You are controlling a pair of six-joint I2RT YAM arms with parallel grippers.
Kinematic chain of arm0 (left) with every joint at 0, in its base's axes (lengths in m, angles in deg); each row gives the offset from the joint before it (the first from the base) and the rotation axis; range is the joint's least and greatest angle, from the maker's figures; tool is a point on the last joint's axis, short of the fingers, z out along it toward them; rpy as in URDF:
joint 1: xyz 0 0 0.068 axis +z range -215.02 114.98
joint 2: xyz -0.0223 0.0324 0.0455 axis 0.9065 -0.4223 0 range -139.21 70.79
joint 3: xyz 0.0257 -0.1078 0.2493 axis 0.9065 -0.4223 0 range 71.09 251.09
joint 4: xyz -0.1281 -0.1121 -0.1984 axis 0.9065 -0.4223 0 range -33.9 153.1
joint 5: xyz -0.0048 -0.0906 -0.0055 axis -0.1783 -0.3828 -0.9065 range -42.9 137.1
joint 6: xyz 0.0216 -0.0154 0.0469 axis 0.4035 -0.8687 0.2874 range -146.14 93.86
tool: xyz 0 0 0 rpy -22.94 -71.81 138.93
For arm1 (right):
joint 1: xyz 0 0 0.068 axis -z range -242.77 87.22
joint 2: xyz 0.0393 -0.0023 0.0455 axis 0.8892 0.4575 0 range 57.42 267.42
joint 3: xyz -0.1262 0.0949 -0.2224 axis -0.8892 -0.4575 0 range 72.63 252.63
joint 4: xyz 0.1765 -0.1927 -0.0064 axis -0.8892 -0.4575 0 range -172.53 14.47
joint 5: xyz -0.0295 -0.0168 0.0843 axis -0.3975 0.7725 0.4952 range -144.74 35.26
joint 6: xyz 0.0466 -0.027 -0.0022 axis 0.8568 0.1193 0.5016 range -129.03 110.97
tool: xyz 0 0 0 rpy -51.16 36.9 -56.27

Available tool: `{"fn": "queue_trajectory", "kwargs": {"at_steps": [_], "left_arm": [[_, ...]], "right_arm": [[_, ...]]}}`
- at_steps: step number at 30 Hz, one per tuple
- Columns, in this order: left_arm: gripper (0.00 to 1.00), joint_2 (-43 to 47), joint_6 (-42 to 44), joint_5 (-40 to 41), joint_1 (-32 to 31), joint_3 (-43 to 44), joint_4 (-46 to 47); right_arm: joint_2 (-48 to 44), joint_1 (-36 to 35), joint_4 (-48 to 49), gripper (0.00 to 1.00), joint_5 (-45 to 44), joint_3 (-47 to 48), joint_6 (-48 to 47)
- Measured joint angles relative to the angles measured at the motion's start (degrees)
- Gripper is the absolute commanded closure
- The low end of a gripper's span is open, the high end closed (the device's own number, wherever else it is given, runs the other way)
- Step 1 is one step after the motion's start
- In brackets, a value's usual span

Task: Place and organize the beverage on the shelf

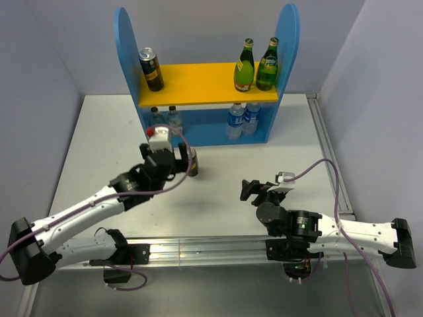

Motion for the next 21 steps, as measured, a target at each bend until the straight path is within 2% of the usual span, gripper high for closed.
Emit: {"fn": "queue_trajectory", "kwargs": {"at_steps": [6, 9, 15, 21], "left_arm": [[0.01, 0.2, -4.17, 0.22, -5.01, -16.76, 7.28], [0.01, -1.18, -4.63, -0.37, -5.03, -20.72, 12.52], [0.01, -11.45, -4.09, -2.03, -5.05, -20.9, 25.11], [0.01, -23.54, -1.79, -2.1, -4.55, -16.26, 31.63]], "right_arm": [[-0.92, 0.0, -0.11, 0.0, -0.02, 0.0, 0.22], [-1.4, 0.0, -0.07, 0.0, -0.02, 0.0, 0.22], [-0.76, 0.0, -0.04, 0.0, -0.02, 0.0, 0.2], [-0.28, 0.0, -0.02, 0.0, -0.02, 0.0, 0.2]]}}
